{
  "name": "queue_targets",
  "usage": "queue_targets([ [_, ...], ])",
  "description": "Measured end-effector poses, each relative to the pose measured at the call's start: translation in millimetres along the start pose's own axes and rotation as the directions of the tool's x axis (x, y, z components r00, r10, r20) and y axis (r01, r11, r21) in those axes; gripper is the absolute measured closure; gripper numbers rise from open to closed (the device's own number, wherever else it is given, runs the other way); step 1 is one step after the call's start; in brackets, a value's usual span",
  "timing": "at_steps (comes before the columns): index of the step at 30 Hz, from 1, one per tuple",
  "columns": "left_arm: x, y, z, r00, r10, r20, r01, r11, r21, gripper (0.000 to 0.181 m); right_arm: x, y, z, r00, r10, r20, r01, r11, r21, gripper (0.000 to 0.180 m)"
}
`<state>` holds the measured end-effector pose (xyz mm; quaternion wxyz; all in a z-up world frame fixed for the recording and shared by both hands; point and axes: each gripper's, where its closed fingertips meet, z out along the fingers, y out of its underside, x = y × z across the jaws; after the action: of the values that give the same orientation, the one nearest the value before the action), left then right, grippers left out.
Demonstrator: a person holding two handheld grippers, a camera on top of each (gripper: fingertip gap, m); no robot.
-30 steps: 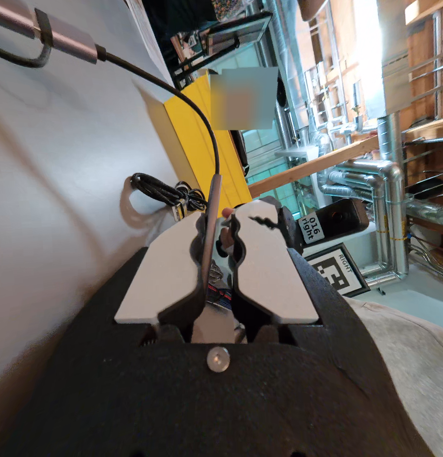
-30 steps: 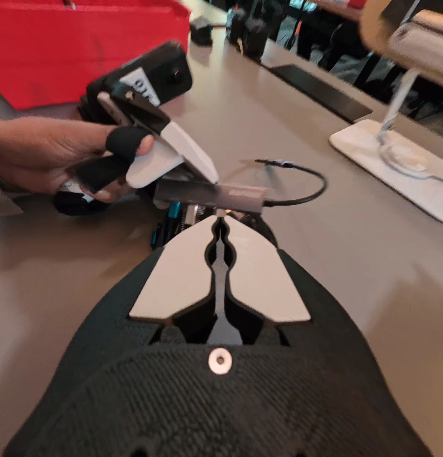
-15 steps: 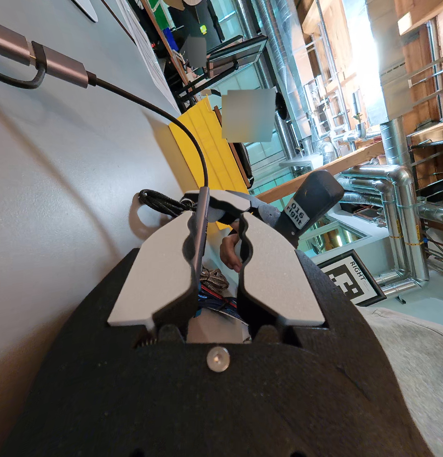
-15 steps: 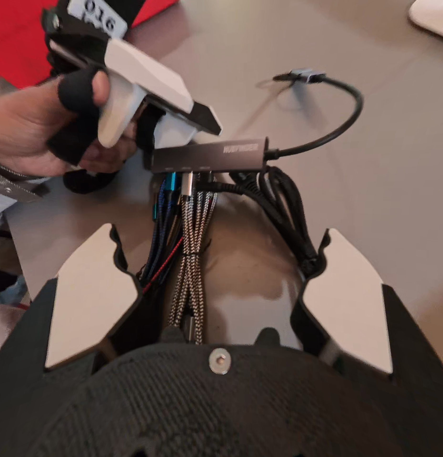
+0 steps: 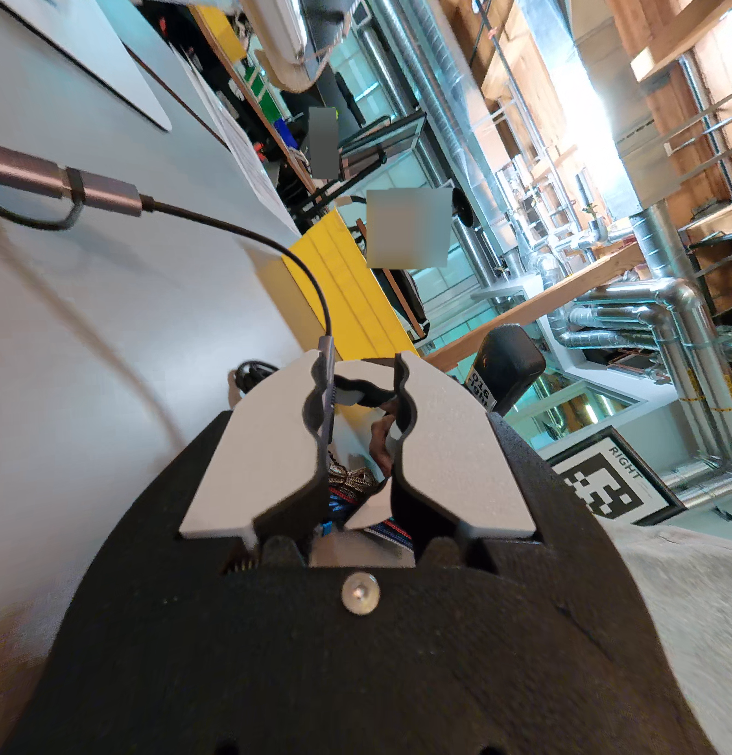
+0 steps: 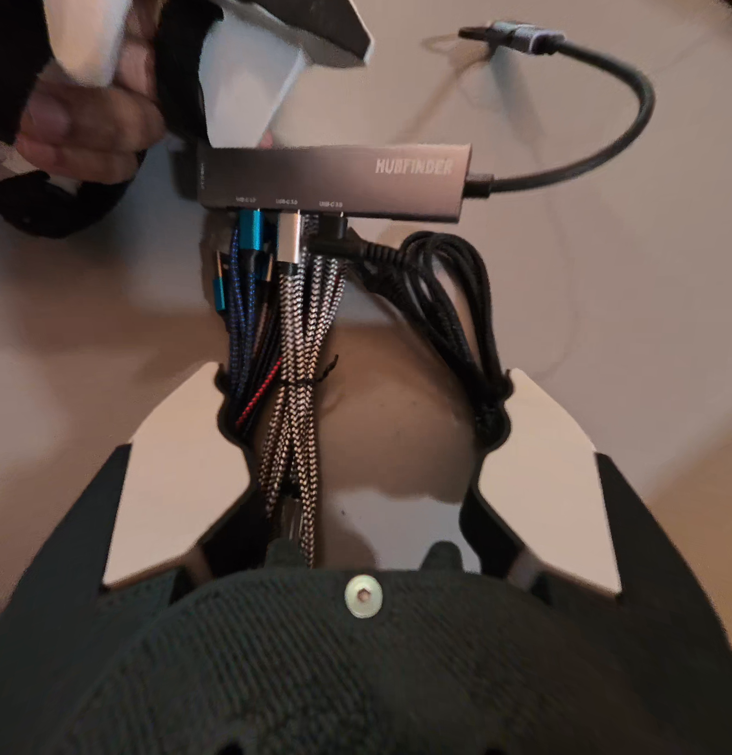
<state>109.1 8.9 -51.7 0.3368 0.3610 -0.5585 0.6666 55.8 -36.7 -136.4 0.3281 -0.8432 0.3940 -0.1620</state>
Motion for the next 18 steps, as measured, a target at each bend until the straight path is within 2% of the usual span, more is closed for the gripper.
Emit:
queue_targets([
  [6, 8, -16, -10, 0.999, 0.014, -0.039, -0.010, 0.995, 0.096, 0.152, 12, 6, -12, 0.999, -0.019, -0.050, 0.015, 0.997, -0.081, 0.130],
  [9, 9, -19, -12, 0.999, 0.012, -0.048, -0.006, 0.993, 0.115, 0.152, 17, 8, -14, 0.995, -0.043, -0.086, 0.034, 0.994, -0.101, 0.149],
  [15, 9, -27, -17, 0.998, 0.007, -0.060, 0.002, 0.988, 0.157, 0.152, 25, 0, -19, 0.991, -0.048, -0.125, 0.043, 0.998, -0.039, 0.156],
  [18, 7, -29, -19, 0.997, -0.017, -0.069, 0.028, 0.985, 0.172, 0.153, 39, -17, -38, 0.981, -0.035, -0.192, 0.044, 0.998, 0.044, 0.156],
])
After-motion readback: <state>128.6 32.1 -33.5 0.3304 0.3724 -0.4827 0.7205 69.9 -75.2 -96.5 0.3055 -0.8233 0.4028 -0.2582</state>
